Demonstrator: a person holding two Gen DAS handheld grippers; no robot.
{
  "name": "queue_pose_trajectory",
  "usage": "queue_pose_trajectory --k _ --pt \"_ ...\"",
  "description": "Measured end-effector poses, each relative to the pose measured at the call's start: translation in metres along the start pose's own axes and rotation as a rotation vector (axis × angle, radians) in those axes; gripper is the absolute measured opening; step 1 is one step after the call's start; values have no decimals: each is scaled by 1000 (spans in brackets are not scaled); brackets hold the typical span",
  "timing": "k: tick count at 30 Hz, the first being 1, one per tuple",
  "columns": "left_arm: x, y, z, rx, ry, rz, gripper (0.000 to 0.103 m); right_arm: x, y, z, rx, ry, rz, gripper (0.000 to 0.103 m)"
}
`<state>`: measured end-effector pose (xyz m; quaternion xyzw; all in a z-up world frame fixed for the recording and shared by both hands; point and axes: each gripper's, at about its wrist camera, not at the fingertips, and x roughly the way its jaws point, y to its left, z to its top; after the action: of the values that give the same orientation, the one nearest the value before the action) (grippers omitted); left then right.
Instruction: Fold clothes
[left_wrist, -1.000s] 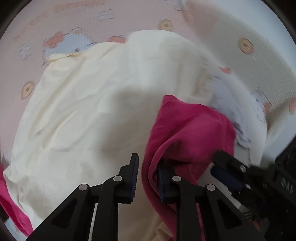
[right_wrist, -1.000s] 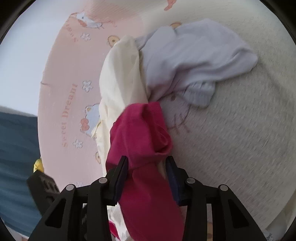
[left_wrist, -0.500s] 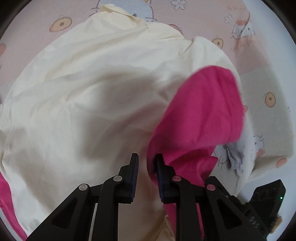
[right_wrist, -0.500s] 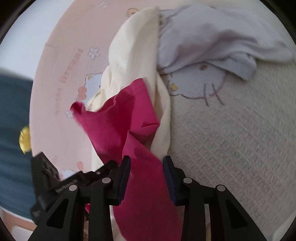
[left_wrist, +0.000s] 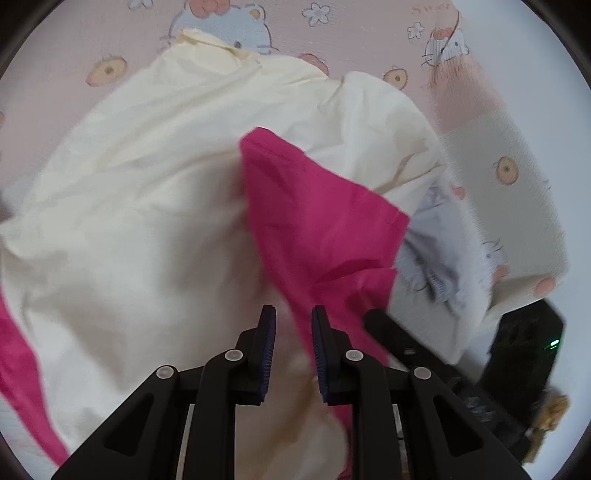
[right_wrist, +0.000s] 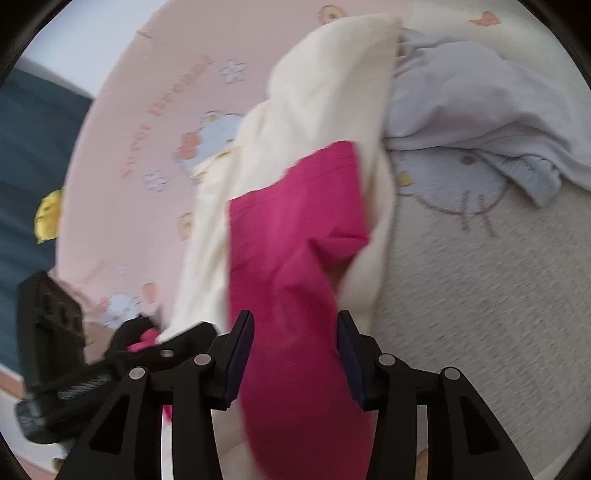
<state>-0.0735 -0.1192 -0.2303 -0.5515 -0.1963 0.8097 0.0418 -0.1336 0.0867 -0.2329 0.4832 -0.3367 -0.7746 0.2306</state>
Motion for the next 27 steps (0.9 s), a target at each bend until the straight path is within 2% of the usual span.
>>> queue_pose_trajectory --k 3,7,9,13,18,20,22,25,27 --pt "-8 16 -8 -34 7 -15 17 -9 3 -5 -19 13 41 46" --pt "-9 51 -17 -222 16 -148 17 -9 10 -7 -52 34 13 46" --pt "-11 68 -22 -306 -6 -159 17 -15 4 -16 -75 69 -24 46" --pt "-27 93 -32 -372 -70 -48 17 -6 7 -23 -126 122 -65 46" --pt "-39 121 -53 -486 -93 -96 17 1 19 -31 -159 146 -115 46" --pt "-39 130 -61 -538 -105 -118 18 2 30 -34 -204 132 -165 42" --pt "-42 135 -67 -566 -120 -117 18 2 43 -38 -277 128 -248 12" --pt "-50 139 -73 -576 -149 -103 18 -1 52 -38 -291 106 -347 10" --pt "-58 145 -78 -590 -168 -124 18 -7 51 -37 -263 88 -331 9"
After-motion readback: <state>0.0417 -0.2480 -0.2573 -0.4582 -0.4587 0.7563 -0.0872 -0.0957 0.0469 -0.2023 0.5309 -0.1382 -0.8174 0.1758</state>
